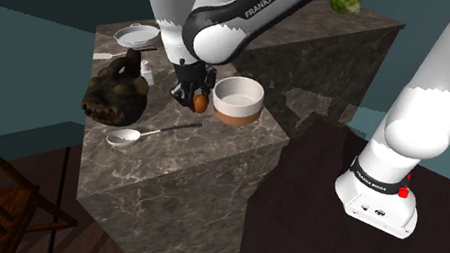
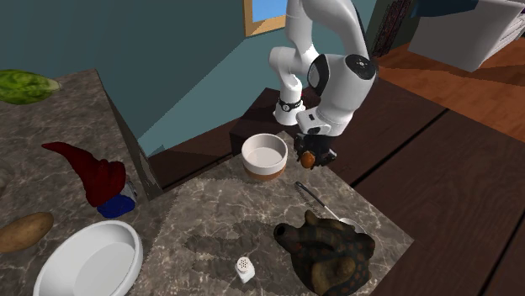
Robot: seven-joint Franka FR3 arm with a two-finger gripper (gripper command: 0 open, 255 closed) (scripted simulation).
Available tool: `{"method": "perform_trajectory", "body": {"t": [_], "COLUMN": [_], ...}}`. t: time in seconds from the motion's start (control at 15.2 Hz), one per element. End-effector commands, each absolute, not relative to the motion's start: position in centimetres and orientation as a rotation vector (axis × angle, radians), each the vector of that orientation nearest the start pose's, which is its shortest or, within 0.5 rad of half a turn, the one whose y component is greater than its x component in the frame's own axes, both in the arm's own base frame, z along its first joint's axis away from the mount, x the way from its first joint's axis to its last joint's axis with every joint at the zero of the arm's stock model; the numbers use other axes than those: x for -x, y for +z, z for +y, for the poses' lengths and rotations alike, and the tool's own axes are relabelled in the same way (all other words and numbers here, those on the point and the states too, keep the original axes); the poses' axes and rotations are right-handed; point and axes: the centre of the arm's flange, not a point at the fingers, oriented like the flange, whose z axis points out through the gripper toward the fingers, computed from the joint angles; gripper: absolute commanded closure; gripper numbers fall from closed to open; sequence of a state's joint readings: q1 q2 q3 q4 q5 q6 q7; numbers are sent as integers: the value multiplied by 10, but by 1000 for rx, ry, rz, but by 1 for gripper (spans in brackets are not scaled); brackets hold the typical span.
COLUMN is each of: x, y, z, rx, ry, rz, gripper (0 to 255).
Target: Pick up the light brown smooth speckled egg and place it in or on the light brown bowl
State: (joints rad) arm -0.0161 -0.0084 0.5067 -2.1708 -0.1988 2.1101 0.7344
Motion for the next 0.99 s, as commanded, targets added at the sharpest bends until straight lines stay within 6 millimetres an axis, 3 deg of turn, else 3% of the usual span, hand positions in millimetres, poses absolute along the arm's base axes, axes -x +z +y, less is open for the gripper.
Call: {"method": "perform_trajectory", "body": {"t": [0.0,0.79,0.92], "x": [-469,-469,-466], "y": [404,462,463], "z": [240,240,214], "rx": [3304,3304,3304], "ry": [-91,-91,-91], "rz": [226,226,226], "gripper": [255,255,255]}}
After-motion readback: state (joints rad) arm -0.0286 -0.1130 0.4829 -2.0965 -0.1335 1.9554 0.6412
